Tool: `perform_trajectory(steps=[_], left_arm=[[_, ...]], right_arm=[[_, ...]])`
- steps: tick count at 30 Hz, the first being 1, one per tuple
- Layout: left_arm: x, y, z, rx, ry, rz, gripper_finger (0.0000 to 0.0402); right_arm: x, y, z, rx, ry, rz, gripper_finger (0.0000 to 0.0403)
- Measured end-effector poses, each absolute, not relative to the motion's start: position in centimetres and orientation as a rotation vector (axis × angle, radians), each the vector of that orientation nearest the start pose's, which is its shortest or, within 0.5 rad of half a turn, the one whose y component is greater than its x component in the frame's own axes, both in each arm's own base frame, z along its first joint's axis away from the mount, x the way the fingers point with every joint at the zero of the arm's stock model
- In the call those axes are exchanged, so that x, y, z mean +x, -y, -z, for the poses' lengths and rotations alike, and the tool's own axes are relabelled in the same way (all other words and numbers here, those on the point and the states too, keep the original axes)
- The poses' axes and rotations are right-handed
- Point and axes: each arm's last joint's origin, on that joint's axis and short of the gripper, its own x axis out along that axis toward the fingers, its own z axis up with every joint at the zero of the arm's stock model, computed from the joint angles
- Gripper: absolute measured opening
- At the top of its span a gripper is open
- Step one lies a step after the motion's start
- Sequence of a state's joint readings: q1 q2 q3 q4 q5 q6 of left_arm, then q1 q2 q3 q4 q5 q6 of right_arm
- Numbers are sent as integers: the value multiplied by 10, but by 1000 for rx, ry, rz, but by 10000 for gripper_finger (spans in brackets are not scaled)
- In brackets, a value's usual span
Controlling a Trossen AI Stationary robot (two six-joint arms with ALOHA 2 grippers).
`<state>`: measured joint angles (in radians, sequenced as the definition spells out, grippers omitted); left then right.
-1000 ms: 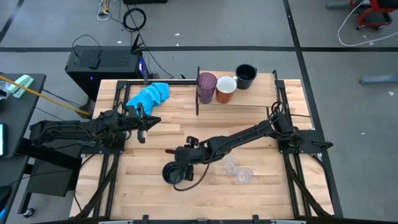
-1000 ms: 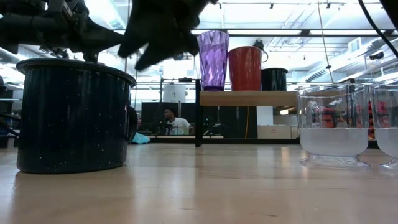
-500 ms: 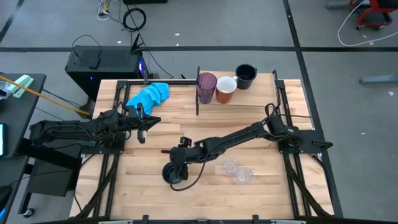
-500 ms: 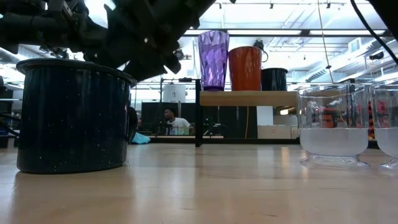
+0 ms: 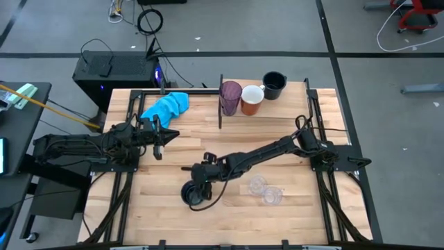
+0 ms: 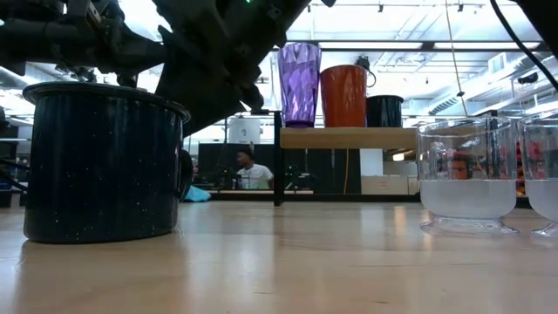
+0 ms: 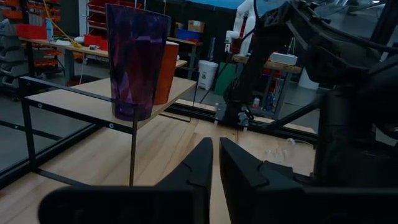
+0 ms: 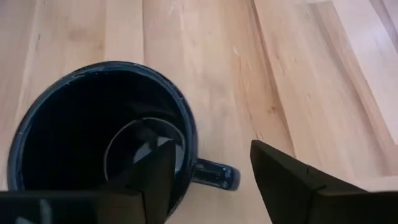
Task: Stack small to large cups/mugs on shelf
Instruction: Put the black mug on the shelf aligned with the other black mug
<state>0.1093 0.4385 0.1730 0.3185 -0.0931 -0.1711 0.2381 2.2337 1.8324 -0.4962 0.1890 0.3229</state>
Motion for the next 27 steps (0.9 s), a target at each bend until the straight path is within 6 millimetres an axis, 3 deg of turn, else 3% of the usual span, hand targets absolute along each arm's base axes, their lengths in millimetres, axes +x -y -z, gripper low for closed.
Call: perform_trajectory(steps=[10, 27], left_arm=[[129, -17, -214, -170, 70, -197, 33], [129, -17, -214, -171, 70, -197, 28]], right_arm=[[478, -92, -193, 134, -920, 174, 180], [469, -75, -189, 176, -1034, 260, 169]])
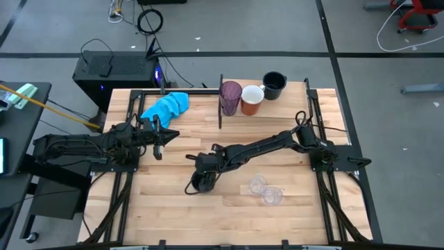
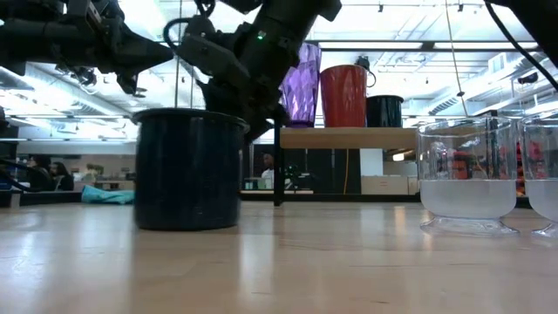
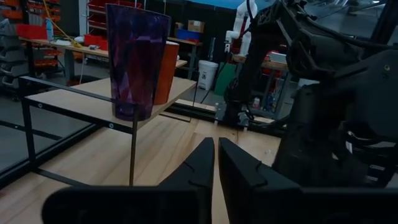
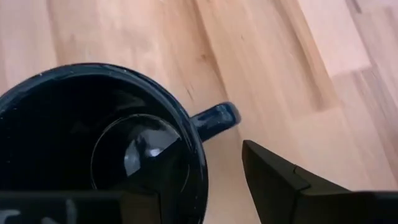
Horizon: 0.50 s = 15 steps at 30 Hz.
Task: Stack small to large cups/mugs on shelf
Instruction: Put the black mug on the shelf aligned with the other black mug
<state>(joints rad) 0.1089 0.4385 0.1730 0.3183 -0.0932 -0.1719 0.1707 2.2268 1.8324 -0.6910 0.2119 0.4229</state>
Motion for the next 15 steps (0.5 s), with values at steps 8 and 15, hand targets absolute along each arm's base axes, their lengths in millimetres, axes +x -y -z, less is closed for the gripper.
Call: perform_trajectory(steps=[8, 15], left_arm=[[129, -17, -214, -171, 70, -197, 36], [129, -17, -214, -171, 69, -197, 37]], right_arm=[[457, -60, -196, 286, -1125, 392, 169], [444, -56, -203, 385, -1184, 508, 168]])
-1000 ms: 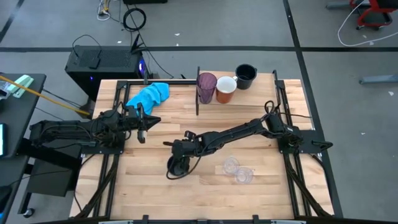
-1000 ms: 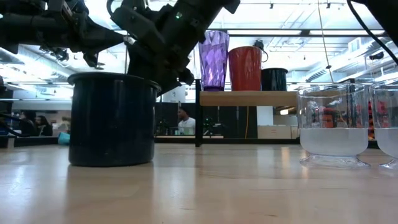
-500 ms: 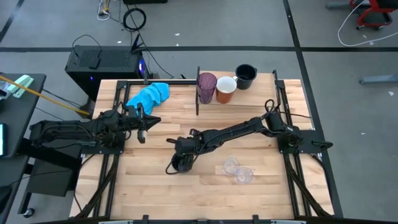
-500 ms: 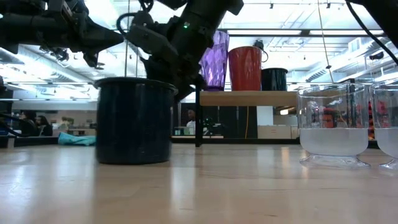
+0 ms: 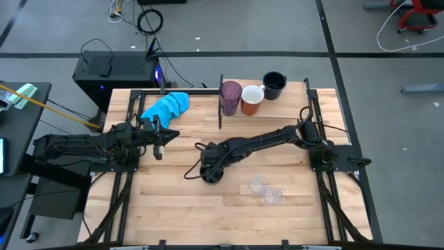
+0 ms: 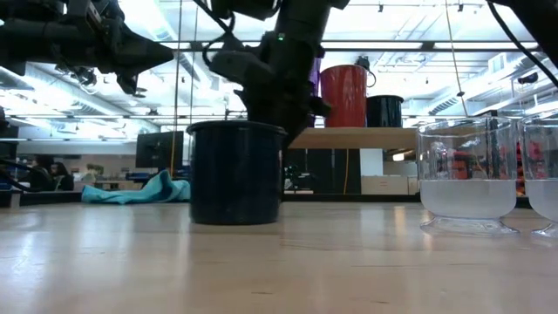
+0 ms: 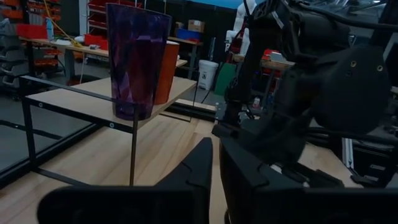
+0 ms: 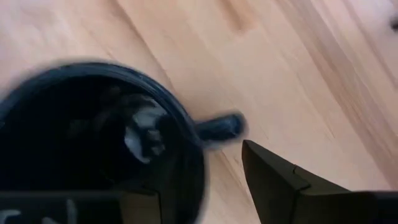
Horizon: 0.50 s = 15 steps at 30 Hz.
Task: Stack small to large cups/mugs on shelf
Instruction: Put the black mug on the shelf aligned with the other black mug
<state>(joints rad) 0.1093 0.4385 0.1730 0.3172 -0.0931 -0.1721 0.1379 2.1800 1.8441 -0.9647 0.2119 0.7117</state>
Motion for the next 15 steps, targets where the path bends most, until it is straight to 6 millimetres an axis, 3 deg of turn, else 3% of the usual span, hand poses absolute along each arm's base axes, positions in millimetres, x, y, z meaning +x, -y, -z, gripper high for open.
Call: perform_trajectory(steps=[15], left_arm=[[129, -17, -214, -171, 69, -197, 39]], right_arm=[[425, -48, -207, 472, -1303, 695, 168]])
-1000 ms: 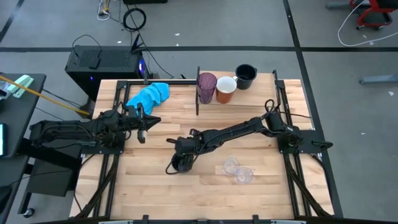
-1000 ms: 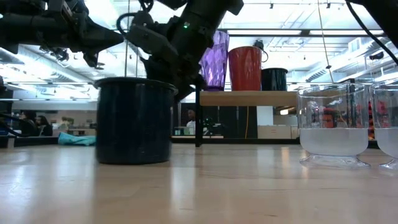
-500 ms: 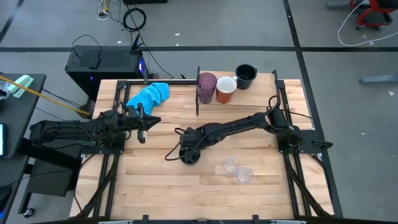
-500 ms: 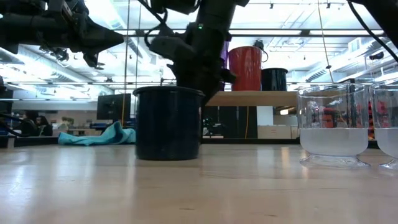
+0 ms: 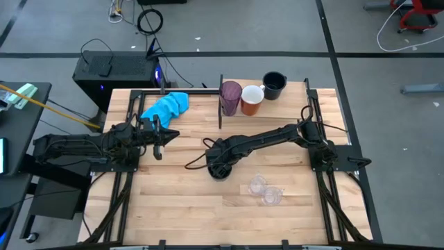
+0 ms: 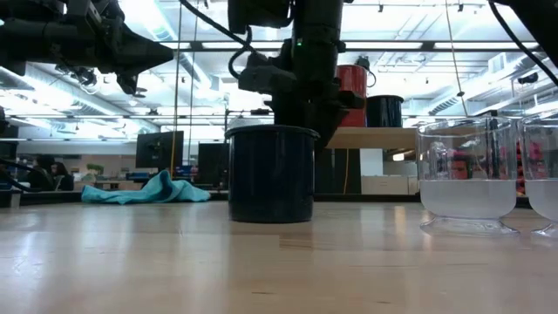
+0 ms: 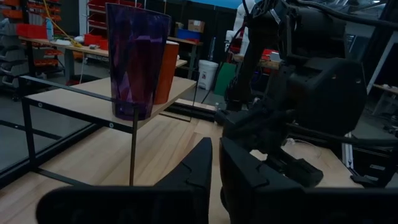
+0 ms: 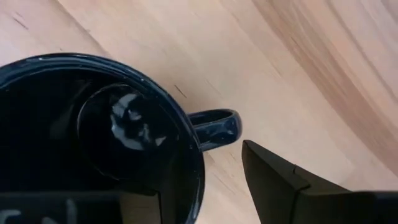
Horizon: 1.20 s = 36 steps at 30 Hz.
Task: Stack small to large cups/mugs on shelf
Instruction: Put the black mug on the shelf aligned with the other black mug
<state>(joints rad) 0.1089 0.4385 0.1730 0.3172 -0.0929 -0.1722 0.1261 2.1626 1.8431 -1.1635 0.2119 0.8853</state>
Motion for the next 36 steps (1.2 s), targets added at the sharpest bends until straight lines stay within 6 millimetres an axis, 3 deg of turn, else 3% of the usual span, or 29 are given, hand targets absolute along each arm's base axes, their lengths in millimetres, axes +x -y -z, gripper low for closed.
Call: perform_trajectory(steps=[8, 13, 17, 22, 28, 36], left_arm=[[129, -17, -214, -172, 70, -197, 36], [129, -17, -214, -172, 70, -197, 30], [129, -17, -214, -172, 70, -197, 33], [129, -17, -214, -172, 69, -197, 39], [129, -17, -214, -172, 69, -197, 37], [129, -17, -214, -196, 70, -196, 28]], right_arm=[[418, -41, -239, 481, -1225, 640, 190], [425, -38, -249, 429, -1136, 537, 216], [433, -40, -246, 305, -1120, 421, 230], [433, -36, -245, 250, -1137, 395, 248], [436, -36, -237, 243, -1157, 382, 276], [434, -36, -218, 265, -1212, 361, 273]])
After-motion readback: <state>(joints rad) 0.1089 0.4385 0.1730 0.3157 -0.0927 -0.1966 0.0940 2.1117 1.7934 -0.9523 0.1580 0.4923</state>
